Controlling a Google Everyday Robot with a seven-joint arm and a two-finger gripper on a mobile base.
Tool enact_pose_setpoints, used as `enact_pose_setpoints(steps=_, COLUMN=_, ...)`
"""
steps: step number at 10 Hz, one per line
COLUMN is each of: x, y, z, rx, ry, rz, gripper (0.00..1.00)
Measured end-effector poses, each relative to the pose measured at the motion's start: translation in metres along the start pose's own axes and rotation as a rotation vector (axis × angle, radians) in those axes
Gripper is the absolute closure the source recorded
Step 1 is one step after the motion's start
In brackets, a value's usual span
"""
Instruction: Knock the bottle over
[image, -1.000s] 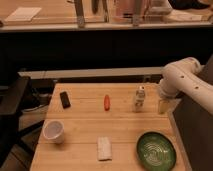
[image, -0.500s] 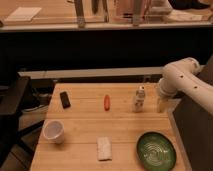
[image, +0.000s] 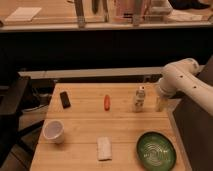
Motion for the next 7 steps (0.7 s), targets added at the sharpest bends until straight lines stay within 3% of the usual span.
enact_pose_setpoints(steps=7, x=-0.0012, y=-0.0107, z=0.0083, rx=0.015, ry=-0.029, rz=0.005, gripper=0.2)
